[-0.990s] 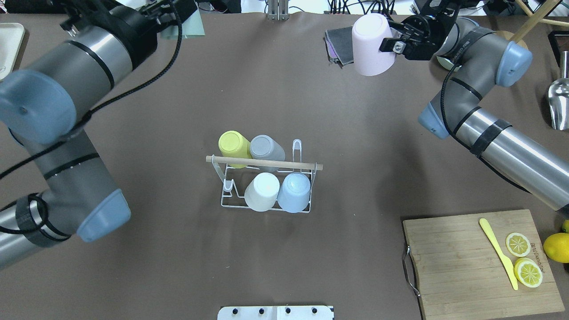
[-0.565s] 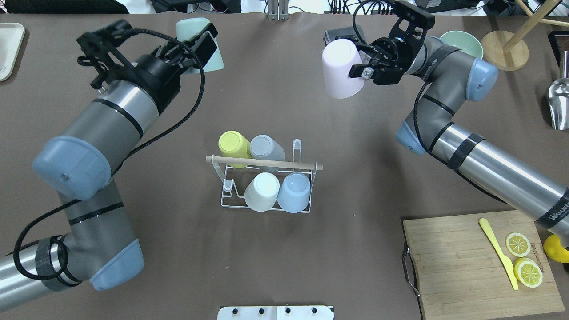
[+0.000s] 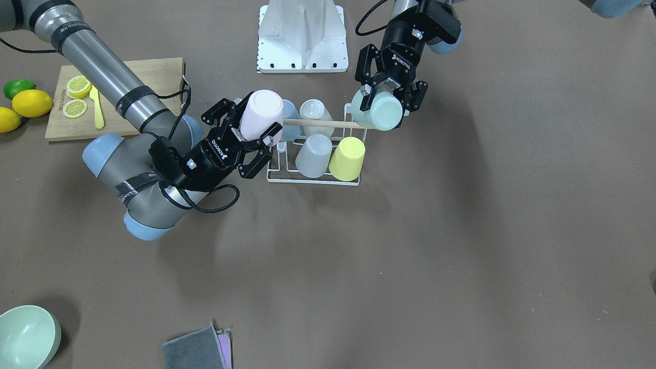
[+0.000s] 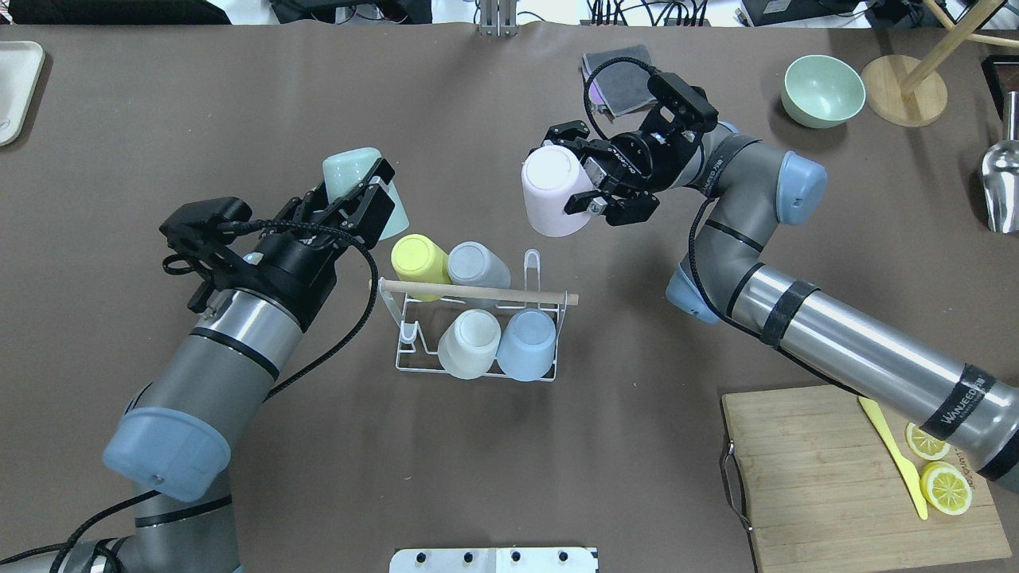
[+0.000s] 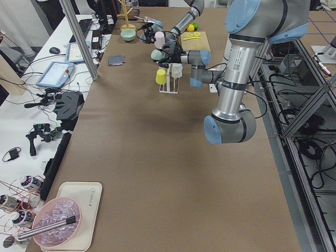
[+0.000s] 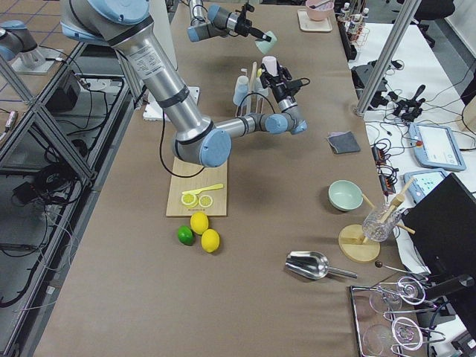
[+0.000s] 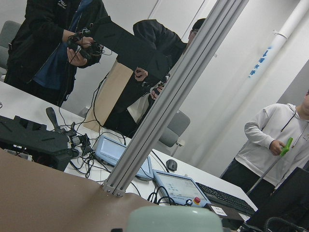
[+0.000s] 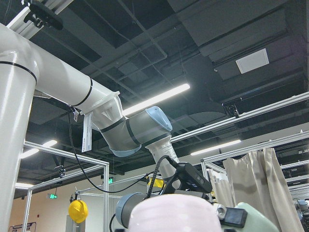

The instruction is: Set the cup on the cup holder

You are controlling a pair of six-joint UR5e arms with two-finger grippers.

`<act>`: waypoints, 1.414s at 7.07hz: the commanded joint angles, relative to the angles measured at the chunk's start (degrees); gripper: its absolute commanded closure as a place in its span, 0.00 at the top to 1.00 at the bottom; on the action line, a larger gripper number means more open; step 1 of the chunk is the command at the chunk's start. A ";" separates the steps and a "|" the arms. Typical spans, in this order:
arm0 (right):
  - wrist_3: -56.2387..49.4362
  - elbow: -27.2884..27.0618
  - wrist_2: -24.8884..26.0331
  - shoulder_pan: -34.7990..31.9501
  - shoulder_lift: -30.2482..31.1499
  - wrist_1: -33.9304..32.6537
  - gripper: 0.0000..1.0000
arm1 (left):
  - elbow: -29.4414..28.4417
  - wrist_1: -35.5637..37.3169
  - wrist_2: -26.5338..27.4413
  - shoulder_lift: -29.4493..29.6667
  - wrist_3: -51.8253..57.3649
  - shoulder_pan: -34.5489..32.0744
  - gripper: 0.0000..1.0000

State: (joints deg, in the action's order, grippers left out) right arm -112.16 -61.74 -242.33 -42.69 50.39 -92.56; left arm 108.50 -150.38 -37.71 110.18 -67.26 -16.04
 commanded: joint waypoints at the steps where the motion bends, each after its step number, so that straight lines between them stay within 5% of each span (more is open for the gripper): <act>1: -3.92 1.79 -0.07 0.32 0.05 0.01 0.11 | -0.30 -0.09 3.77 -0.06 -0.06 3.63 0.12; 3: -6.13 2.76 -0.08 1.55 -0.03 0.01 0.11 | -0.74 -0.09 10.09 -0.06 2.73 7.33 0.12; 10: -9.83 5.05 0.80 5.51 -1.62 -0.08 0.11 | -4.17 -0.17 15.64 0.73 7.14 11.29 0.13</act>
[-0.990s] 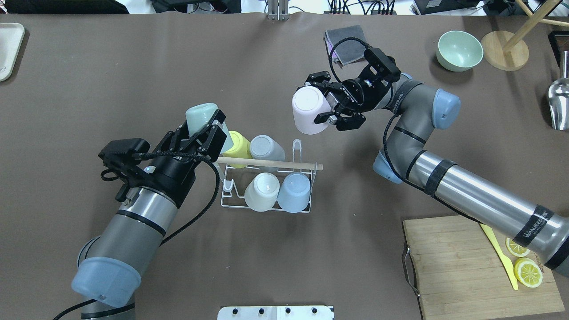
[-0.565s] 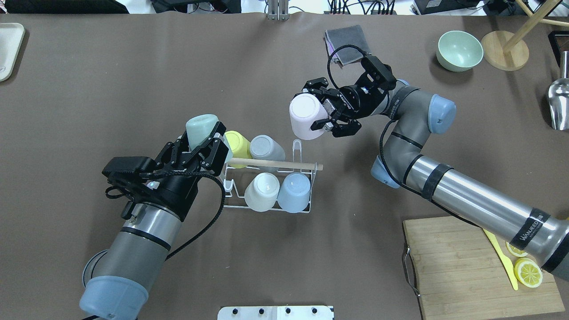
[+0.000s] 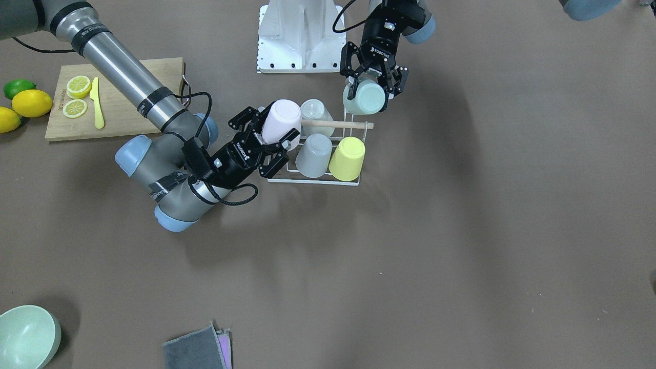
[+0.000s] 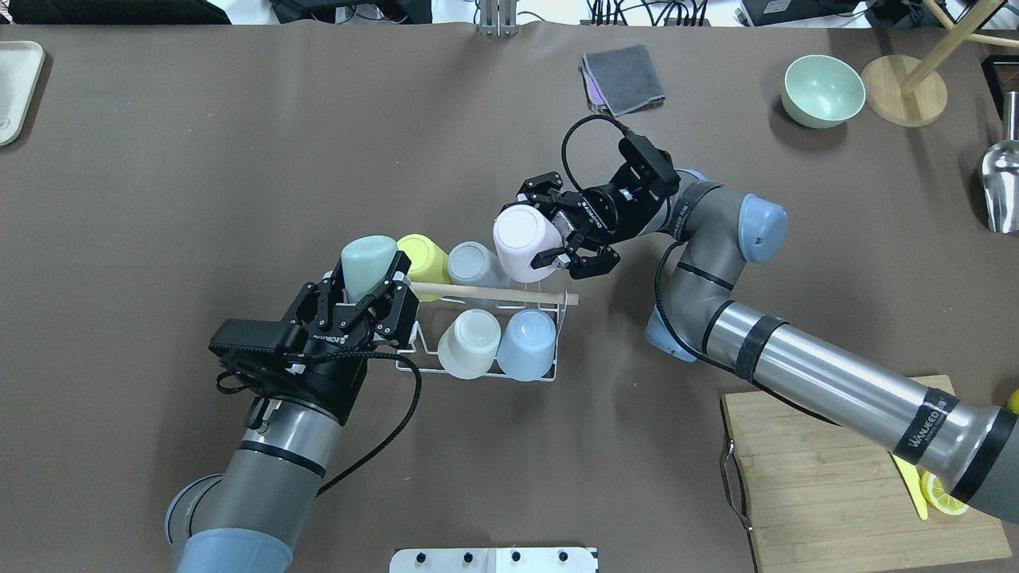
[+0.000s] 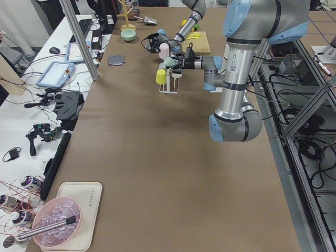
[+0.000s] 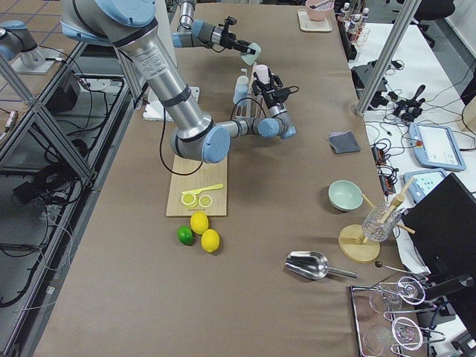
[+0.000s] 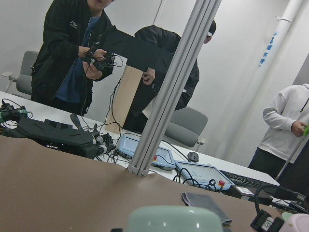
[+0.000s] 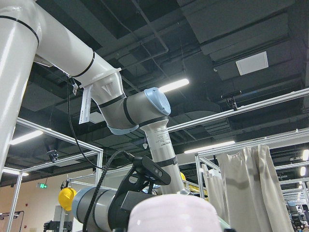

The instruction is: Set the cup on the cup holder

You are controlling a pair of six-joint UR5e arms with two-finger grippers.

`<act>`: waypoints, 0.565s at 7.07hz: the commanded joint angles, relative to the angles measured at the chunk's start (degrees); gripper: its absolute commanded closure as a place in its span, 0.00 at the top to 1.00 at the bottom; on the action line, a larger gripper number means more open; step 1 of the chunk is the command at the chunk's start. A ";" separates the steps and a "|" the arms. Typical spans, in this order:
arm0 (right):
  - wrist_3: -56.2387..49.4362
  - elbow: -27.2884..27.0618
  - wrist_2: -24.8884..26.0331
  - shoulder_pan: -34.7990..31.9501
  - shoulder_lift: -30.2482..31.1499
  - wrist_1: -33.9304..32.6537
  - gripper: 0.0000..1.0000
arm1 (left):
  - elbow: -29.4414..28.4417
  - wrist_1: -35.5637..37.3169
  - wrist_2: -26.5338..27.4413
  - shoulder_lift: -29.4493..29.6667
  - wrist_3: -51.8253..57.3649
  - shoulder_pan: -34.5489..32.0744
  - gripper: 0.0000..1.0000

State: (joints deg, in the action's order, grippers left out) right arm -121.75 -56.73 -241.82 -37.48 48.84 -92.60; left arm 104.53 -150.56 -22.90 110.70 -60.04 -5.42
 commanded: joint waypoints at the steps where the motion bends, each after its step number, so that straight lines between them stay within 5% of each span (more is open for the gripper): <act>1: -0.07 0.04 0.73 0.21 0.03 -0.03 0.12 | -0.21 0.09 1.36 0.30 0.01 1.19 0.13; 4: 0.02 0.04 0.91 -0.58 0.56 -0.03 0.13 | -1.78 0.09 3.04 0.31 -0.16 2.78 0.13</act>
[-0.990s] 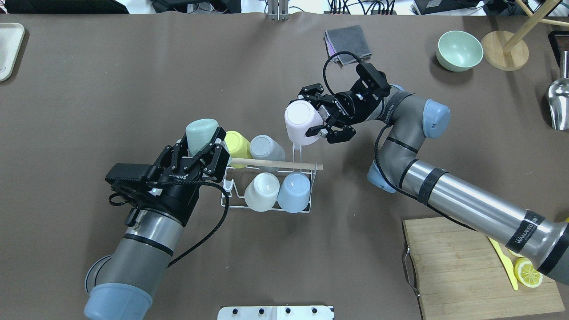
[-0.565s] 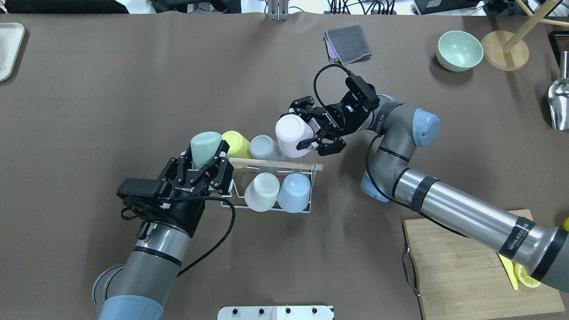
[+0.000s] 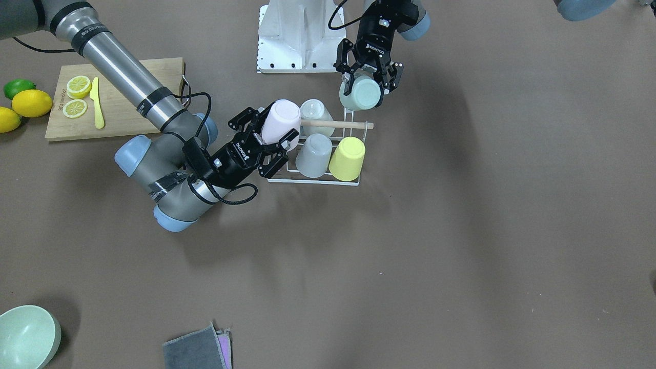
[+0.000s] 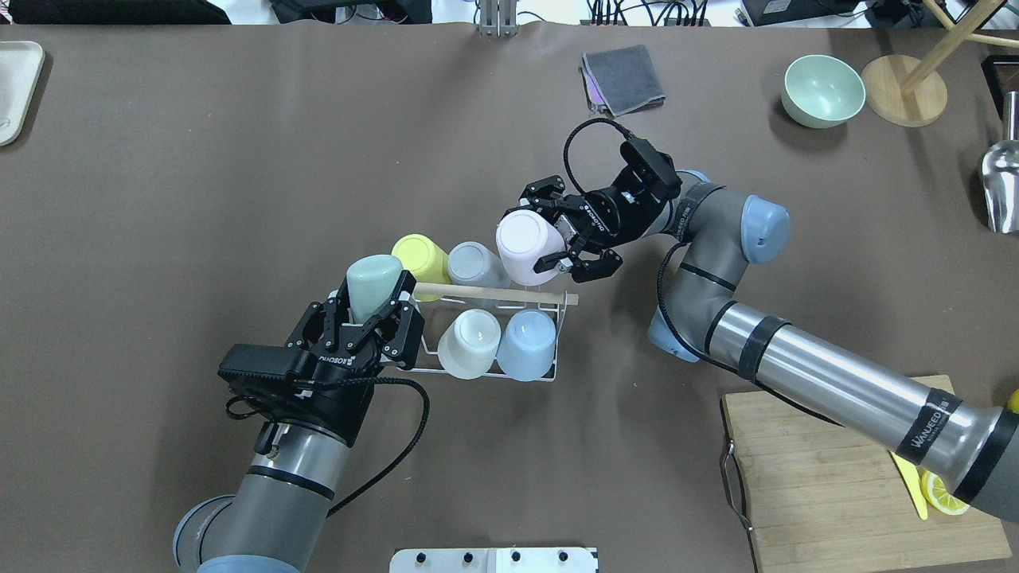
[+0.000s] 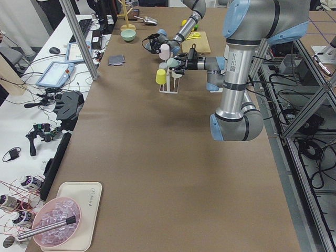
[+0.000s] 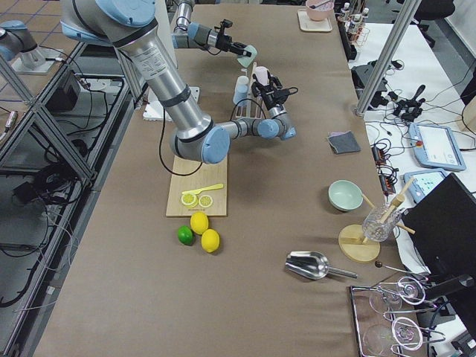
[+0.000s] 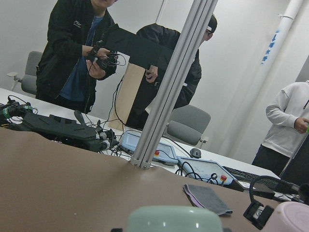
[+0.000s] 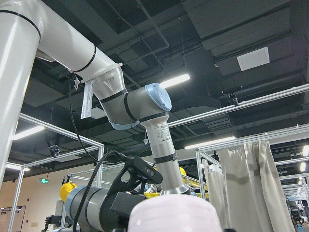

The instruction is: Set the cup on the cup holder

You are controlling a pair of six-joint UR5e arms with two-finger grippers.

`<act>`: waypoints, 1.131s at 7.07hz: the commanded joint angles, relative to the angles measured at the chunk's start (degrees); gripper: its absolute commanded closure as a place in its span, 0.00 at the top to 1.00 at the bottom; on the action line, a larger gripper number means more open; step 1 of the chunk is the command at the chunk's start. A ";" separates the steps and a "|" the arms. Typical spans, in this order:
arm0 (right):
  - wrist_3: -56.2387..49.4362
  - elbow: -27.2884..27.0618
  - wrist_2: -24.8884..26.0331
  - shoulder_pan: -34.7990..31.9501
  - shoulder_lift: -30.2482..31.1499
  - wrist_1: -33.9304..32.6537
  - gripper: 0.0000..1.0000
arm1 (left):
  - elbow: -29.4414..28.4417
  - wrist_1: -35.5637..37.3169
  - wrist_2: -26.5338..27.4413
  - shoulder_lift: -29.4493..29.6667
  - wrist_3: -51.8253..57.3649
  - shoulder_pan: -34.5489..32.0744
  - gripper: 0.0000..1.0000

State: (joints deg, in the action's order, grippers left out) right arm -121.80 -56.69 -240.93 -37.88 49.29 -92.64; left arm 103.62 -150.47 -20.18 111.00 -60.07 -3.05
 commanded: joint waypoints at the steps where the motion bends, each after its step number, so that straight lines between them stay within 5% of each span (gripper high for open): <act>1: 0.24 0.00 -0.15 -0.35 0.02 -0.09 0.14 | -1.57 0.00 0.32 0.35 -0.13 0.67 0.13; 2: 0.33 0.00 -0.15 -0.44 0.02 -0.09 0.19 | -1.92 0.00 0.41 0.62 -0.13 0.59 0.13; 3: 0.42 0.00 -0.33 -0.53 0.02 -0.09 0.53 | -2.01 0.00 0.84 0.88 0.04 0.50 0.13; 4: 0.86 -0.09 -0.59 -0.70 0.02 -0.09 0.98 | -2.54 0.09 2.24 1.06 -0.13 0.59 0.14; 8: 2.60 -0.44 -0.42 -2.37 0.20 -0.09 0.99 | -4.12 0.09 2.34 2.12 -0.05 0.41 0.15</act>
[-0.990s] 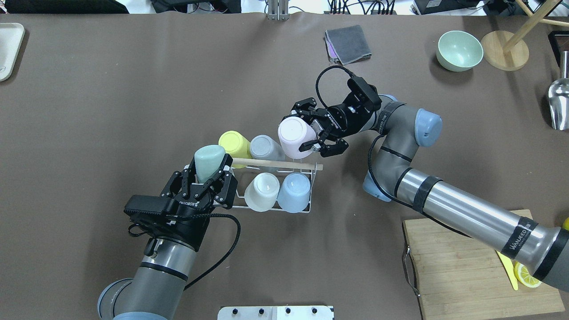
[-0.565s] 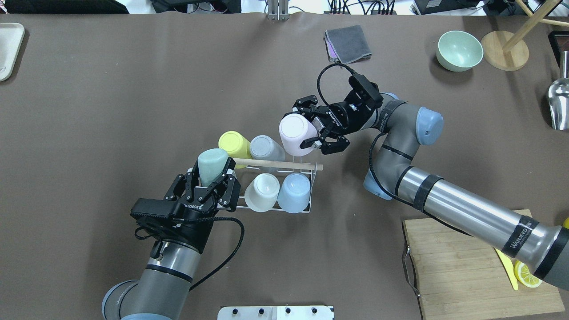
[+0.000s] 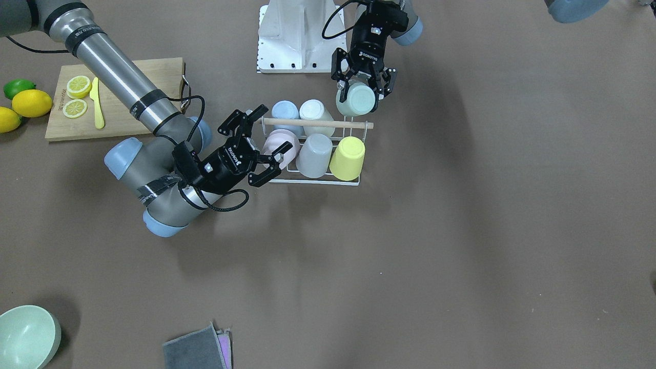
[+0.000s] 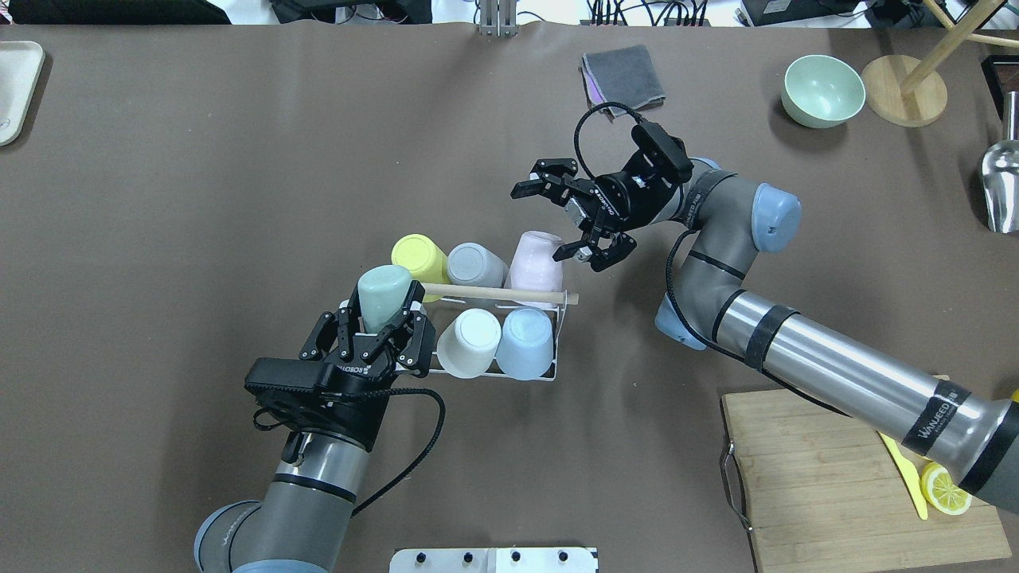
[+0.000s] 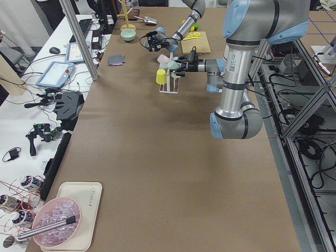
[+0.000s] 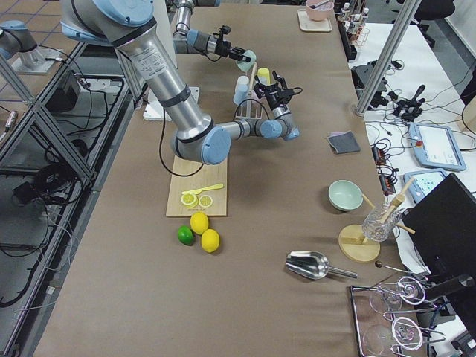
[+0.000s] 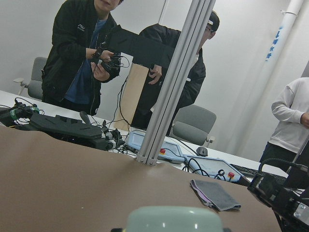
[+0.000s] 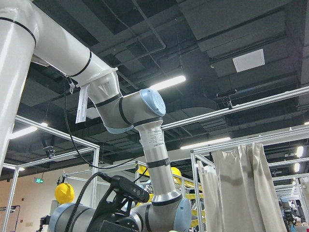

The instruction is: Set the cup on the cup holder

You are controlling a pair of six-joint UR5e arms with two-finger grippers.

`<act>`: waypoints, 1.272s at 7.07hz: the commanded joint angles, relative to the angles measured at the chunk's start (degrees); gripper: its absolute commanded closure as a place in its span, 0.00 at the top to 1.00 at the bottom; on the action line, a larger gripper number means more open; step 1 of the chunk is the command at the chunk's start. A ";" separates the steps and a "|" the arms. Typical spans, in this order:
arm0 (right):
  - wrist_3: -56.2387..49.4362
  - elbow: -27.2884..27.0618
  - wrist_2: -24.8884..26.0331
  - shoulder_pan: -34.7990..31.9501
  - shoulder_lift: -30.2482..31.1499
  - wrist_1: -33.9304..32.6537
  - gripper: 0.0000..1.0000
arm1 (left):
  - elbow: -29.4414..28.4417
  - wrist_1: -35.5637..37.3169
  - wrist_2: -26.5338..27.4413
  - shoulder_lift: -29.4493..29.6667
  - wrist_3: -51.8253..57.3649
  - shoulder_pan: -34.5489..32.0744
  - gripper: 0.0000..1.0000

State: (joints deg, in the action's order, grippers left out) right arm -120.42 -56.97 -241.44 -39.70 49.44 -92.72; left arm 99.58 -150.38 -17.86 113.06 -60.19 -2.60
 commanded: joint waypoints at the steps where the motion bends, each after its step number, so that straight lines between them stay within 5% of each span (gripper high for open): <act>1: 1.76 -0.77 0.00 -1.42 0.57 -0.09 0.99 | -0.17 0.09 0.11 0.05 0.07 -0.04 0.15; 4: 8.33 -6.20 -0.08 -4.06 7.92 0.00 0.99 | -1.67 0.09 0.11 0.67 -0.02 -0.12 0.17; 5: 10.88 -7.53 -0.43 -4.85 10.39 0.00 0.99 | -1.50 0.09 0.20 0.67 0.16 -0.30 0.30; 6: 11.61 -7.63 -1.04 -6.08 11.29 -0.26 0.99 | -1.41 0.17 2.37 0.67 0.42 -0.39 0.65; 7: 15.09 -7.54 -2.62 -6.96 12.08 -0.26 0.99 | -1.49 0.09 3.18 0.75 -0.01 -0.39 0.73; 8: 19.13 -7.63 -2.72 -8.01 12.87 -0.35 0.99 | -1.67 0.44 4.23 0.84 0.07 -0.39 0.98; 9: 25.26 -7.80 -2.46 -9.07 12.88 -0.44 0.99 | -2.28 0.44 4.33 1.10 0.07 -0.39 0.98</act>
State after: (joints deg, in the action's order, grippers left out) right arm -101.55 -64.60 -243.87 -47.48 61.92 -93.06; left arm 97.80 -150.04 -14.09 113.94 -60.11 -2.98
